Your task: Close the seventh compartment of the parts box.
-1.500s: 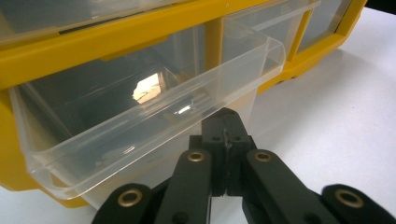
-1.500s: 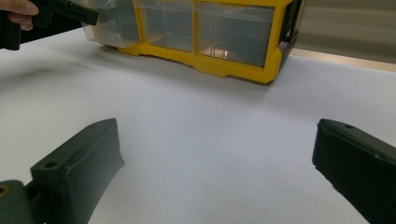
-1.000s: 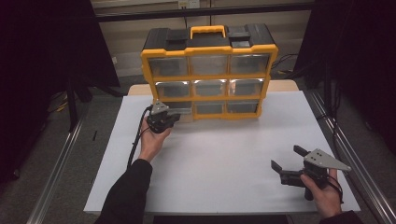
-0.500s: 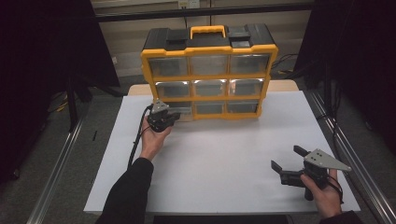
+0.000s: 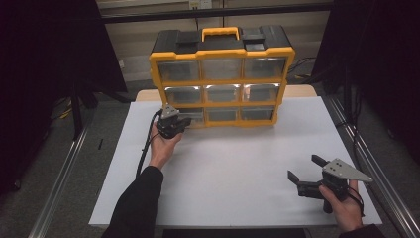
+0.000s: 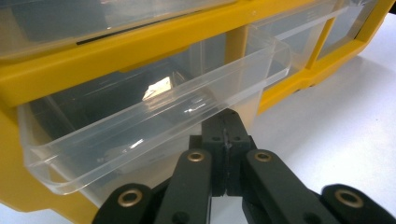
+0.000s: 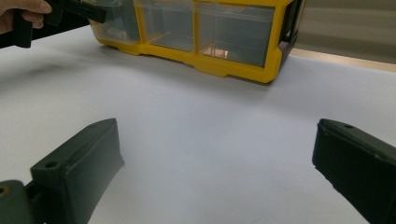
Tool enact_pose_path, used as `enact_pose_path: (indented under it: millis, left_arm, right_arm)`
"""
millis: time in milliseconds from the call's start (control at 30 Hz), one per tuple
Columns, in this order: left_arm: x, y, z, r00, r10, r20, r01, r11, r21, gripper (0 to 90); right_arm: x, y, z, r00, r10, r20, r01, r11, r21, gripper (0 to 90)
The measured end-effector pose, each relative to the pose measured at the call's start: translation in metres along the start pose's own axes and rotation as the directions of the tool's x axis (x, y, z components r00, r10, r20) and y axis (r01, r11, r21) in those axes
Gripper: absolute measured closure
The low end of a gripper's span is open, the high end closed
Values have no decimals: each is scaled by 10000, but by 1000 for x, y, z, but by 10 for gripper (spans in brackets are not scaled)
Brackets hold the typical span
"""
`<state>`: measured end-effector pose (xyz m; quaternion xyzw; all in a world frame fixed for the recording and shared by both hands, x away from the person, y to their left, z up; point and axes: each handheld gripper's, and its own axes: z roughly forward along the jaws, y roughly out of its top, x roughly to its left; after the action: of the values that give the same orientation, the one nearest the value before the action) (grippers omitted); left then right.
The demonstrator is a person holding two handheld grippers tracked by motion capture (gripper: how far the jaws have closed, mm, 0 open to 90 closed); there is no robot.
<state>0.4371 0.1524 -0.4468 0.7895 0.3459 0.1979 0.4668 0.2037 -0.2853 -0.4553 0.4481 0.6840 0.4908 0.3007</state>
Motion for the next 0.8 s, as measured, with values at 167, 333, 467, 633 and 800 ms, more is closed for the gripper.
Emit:
enact_pose_path:
  millis: [167, 333, 467, 633, 800]
  left_arm:
    - [-1, 3, 0, 9998, 154, -131, -152, 9998, 144, 900]
    - [1, 4, 2, 9999, 100, -77, -100, 9999, 13, 900]
    - [2, 4, 3, 10000, 30, -72, -30, 10000, -30, 900]
    - [3, 5, 4, 9996, 64, -261, -61, 9999, 127, 900]
    - [5, 6, 6, 9999, 9, -161, -8, 10000, 51, 900]
  right_arm:
    - [0, 0, 0, 10000, -8, 6, 8, 10000, -16, 11]
    - [1, 0, 0, 10000, 5, -4, -5, 10000, -10, 11]
    - [0, 0, 0, 10000, 17, -8, -17, 10000, 20, 11]
    - [0, 0, 0, 10000, 4, 0, -4, 10000, -11, 11]
    - [0, 0, 0, 10000, 12, -18, -12, 10000, -3, 11]
